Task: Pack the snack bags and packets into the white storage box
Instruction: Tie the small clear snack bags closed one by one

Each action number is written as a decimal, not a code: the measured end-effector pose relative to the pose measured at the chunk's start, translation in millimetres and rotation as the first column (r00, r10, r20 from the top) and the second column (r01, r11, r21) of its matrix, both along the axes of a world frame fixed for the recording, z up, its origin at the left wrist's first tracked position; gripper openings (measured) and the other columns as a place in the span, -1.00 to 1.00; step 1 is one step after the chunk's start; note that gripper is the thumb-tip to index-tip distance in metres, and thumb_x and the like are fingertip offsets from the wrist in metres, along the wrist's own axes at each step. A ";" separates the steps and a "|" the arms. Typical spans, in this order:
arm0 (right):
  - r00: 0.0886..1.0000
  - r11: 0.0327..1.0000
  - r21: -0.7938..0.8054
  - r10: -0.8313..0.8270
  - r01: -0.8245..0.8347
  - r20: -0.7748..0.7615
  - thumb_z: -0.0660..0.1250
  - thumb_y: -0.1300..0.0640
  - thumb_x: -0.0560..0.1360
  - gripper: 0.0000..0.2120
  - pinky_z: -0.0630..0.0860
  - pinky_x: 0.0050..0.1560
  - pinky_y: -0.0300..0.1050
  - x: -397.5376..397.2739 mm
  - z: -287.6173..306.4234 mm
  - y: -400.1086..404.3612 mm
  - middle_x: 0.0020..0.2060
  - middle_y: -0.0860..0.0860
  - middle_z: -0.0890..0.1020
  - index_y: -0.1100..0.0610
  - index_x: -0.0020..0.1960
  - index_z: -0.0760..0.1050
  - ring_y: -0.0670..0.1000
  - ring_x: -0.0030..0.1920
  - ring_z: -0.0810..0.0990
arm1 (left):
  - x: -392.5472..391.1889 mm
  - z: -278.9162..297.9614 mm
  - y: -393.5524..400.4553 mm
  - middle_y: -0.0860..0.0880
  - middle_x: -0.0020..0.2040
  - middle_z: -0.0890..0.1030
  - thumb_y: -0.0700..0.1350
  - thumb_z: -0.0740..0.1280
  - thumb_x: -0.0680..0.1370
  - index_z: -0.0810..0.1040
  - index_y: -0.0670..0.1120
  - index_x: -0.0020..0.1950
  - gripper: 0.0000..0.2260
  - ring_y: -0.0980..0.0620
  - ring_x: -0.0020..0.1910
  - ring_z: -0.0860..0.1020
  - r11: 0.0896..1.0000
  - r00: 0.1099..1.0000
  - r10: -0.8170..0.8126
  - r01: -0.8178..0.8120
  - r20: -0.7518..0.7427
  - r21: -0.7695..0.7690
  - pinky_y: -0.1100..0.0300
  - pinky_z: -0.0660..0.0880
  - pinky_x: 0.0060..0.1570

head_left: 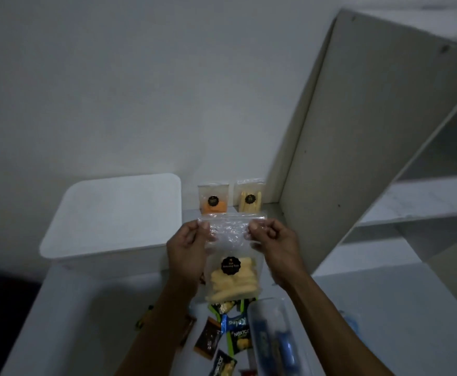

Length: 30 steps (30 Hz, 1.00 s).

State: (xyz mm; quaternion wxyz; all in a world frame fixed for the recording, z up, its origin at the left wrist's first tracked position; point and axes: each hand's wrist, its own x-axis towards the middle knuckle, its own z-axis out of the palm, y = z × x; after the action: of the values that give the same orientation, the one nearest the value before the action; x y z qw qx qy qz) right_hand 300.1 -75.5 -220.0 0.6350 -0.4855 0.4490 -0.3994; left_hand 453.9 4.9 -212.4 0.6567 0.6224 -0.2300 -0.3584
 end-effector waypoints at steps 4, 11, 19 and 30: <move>0.996 0.992 -0.107 0.060 -0.068 -0.070 0.43 0.20 0.50 -0.90 0.62 -0.03 -0.04 -2.3 35.8 14.3 -0.14 0.09 0.72 0.21 -0.01 0.59 0.03 -0.08 0.71 | 8.0 30.6 16.0 -0.11 -0.09 0.69 -0.11 0.36 0.57 0.61 -0.15 0.03 -0.87 0.03 -0.15 0.64 0.998 1.000 0.005 -0.006 -0.030 -0.056 0.09 0.59 -0.17; 0.867 0.824 -0.444 0.110 -0.353 -0.486 0.58 0.11 0.37 -0.78 0.51 -0.18 -0.35 4.5 98.3 11.7 -0.22 -0.10 0.66 0.05 -0.02 0.63 -0.22 -0.24 0.58 | 5.6 60.1 25.4 -0.05 -0.20 0.68 -0.13 0.37 0.56 0.63 -0.11 -0.11 -0.91 0.11 -0.19 0.62 0.993 0.993 0.028 -0.014 0.116 -0.117 0.13 0.62 -0.18; 0.667 0.614 -0.515 0.025 -0.599 -0.745 0.42 -0.04 0.51 -0.86 0.52 -0.13 -0.10 23.5 137.6 14.7 -0.24 -0.12 0.61 0.02 -0.03 0.63 -0.07 -0.16 0.58 | -8.1 83.9 24.0 -0.05 -0.20 0.67 -0.17 0.37 0.57 0.65 -0.03 -0.14 -0.88 0.10 -0.18 0.62 0.985 0.978 0.034 0.002 0.207 -0.173 0.03 0.64 -0.09; 0.657 0.633 -0.485 0.050 -0.603 -0.752 0.42 0.00 0.52 -0.88 0.60 -0.03 0.07 22.6 145.3 23.6 -0.24 -0.10 0.65 -0.06 -0.18 0.54 -0.04 -0.12 0.62 | -9.0 89.7 37.2 0.04 -0.23 0.68 -0.11 0.38 0.56 0.66 0.05 -0.17 -0.86 0.08 -0.17 0.61 0.987 0.959 -0.011 0.056 0.283 -0.153 -0.09 0.59 0.00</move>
State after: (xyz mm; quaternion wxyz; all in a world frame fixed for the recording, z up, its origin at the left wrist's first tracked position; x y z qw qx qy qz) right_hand 322.7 -52.0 -74.7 0.2563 -0.8768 0.3548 -0.1990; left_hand 444.8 42.1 -122.6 0.6588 0.6086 -0.3594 -0.2578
